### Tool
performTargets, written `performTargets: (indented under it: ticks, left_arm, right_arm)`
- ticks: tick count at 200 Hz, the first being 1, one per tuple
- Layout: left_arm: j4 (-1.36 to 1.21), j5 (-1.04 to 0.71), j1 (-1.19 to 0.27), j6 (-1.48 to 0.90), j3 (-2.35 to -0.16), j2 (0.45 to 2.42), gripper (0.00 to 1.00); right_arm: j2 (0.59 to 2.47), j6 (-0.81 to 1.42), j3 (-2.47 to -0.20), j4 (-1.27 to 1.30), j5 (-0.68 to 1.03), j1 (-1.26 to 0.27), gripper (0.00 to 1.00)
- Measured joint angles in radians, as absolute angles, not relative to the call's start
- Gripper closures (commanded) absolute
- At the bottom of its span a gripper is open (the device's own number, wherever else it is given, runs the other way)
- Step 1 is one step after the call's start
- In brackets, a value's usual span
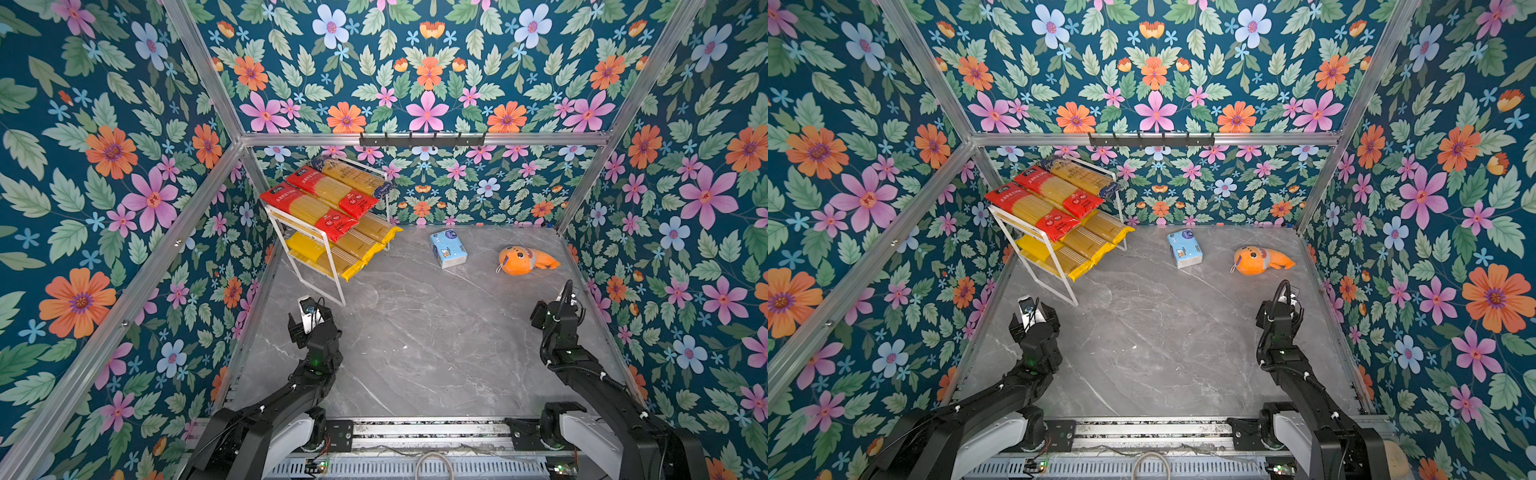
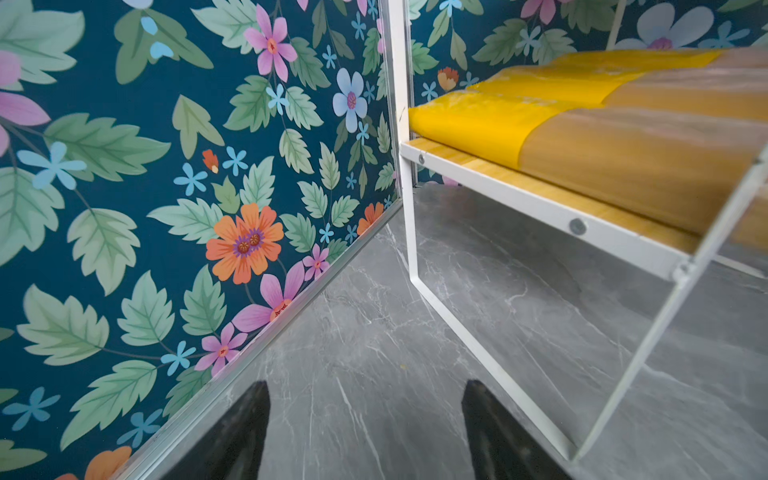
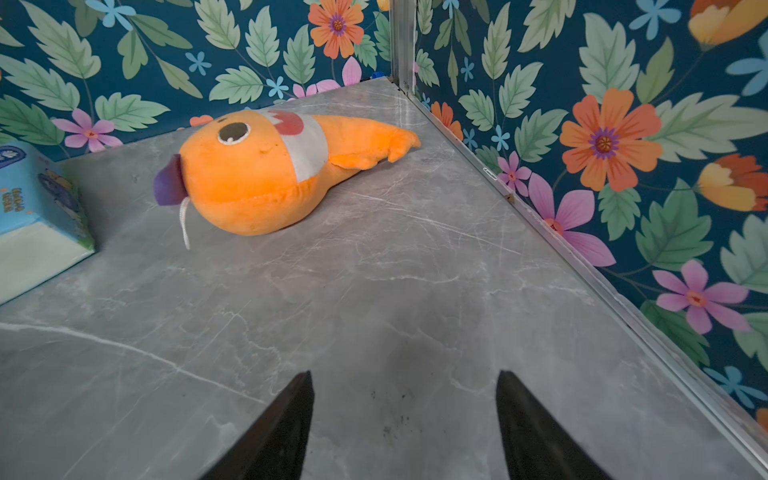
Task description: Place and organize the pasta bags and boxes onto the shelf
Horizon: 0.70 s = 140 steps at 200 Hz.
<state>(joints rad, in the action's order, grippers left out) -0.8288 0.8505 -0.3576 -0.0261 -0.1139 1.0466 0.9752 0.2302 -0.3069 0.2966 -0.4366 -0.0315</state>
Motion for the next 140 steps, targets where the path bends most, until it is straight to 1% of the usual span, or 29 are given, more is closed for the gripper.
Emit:
performTargets:
  ticks: [30, 67, 125, 140]
  left_arm:
    - [-0.927, 0.779, -0.297, -0.028, -0.089, 1.130, 0.24]
    - [-1.115, 0.678, -0.236, -0.035, -0.073, 1.264, 0.24]
    - [-1.392, 0.554, -0.214, 0.044, -0.142, 1.545, 0.23]
    - [-1.405, 0.535, -0.211, 0.061, -0.155, 1.567, 0.23]
  right_arm:
    - [1.022, 0.235, -0.258, 0.450, -0.435, -0.031, 0.29]
    - [1.109, 0.221, -0.210, 0.622, -0.410, -0.031, 0.28]
    - [1.295, 0.152, -0.126, 0.960, -0.373, -0.031, 0.26]
    - [1.351, 0.133, -0.113, 1.047, -0.365, -0.031, 0.25]
